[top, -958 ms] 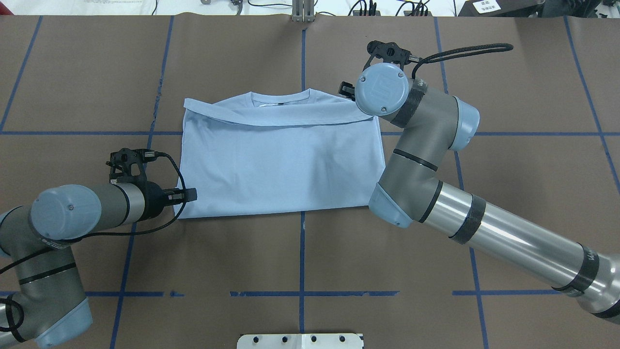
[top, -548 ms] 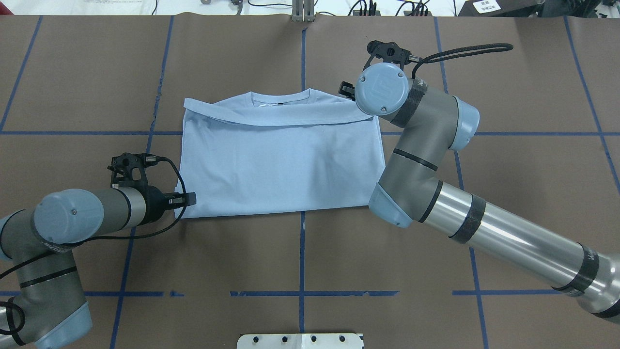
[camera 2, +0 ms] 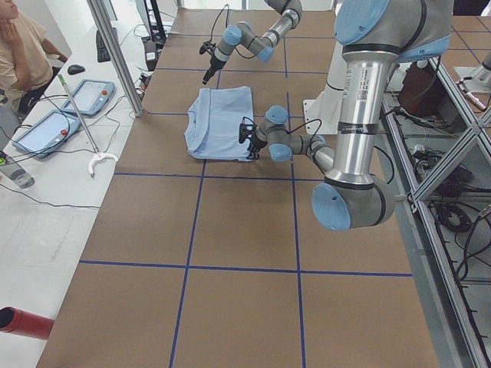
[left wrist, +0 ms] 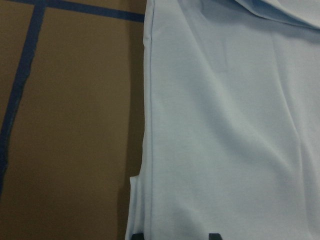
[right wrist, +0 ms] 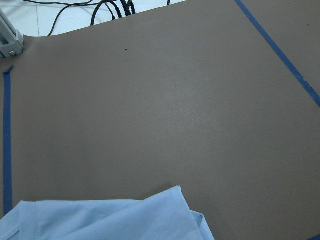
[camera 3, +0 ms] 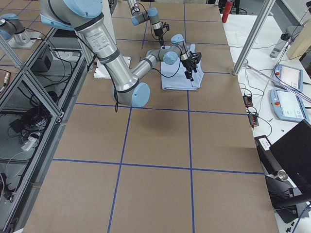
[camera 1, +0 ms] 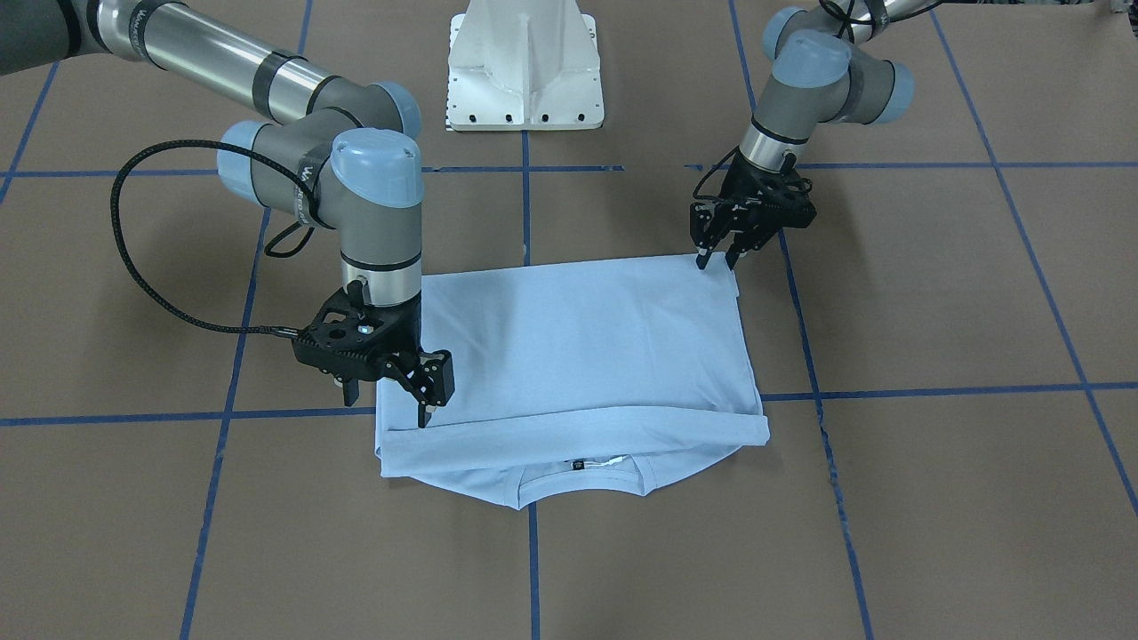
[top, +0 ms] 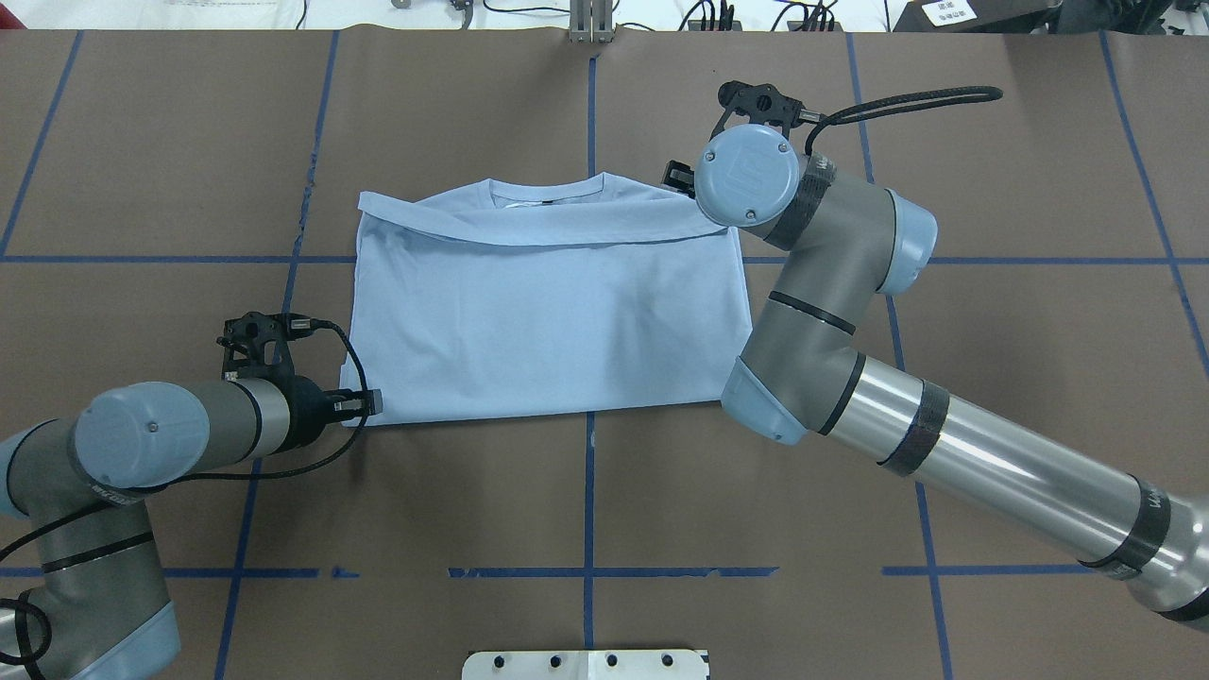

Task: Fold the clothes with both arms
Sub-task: 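Move the left gripper to the folded shirt's side edge nearest it and grasp, then pull the grasped edge away from the robot with the left gripper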

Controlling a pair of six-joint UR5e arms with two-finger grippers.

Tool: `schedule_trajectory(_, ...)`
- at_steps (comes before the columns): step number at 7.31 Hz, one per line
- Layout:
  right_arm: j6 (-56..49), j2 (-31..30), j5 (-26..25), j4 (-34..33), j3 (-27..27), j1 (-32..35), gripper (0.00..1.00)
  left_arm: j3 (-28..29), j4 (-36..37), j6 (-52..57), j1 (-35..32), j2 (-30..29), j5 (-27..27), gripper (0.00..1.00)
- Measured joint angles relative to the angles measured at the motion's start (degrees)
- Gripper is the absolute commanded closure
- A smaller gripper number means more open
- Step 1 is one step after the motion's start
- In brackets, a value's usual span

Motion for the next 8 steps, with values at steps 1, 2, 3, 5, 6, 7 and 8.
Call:
schedule_trajectory(1, 0.0, -0.1, 0.0, 0.0, 0.0, 0.0, 0.00, 0.0, 0.0, -0.2, 0.4, 0.0, 0.2, 1.00)
schedule_trajectory(2, 0.0, -0.1, 0.0, 0.0, 0.0, 0.0, 0.00, -0.1, 0.0, -0.3, 0.6, 0.0, 0.5, 1.00)
schedule_trajectory(3, 0.0, -0.1, -0.1, 0.0, 0.0, 0.0, 0.00, -0.5, 0.1, -0.2, 0.7, 0.5, 0.7, 1.00)
schedule_trajectory(5, 0.0, -0.1, -0.1, 0.0, 0.0, 0.0, 0.00, -1.3, 0.0, 1.2, 0.0, 2.5, 0.6, 1.00)
schedule_trajectory(6, 0.0, -0.2, -0.1, 0.0, 0.0, 0.0, 0.00, -0.9, 0.0, 3.9, -1.4, 3.0, 0.7, 1.00)
schedule_trajectory(7, 0.0, -0.2, -0.1, 0.0, 0.0, 0.0, 0.00, 0.4, -0.1, 7.8, -4.3, 3.0, 0.7, 1.00)
schedule_trajectory(8, 0.0, -0.2, -0.1, 0.0, 0.0, 0.0, 0.00, 3.1, -0.4, 12.4, -8.3, 2.4, 0.6, 1.00)
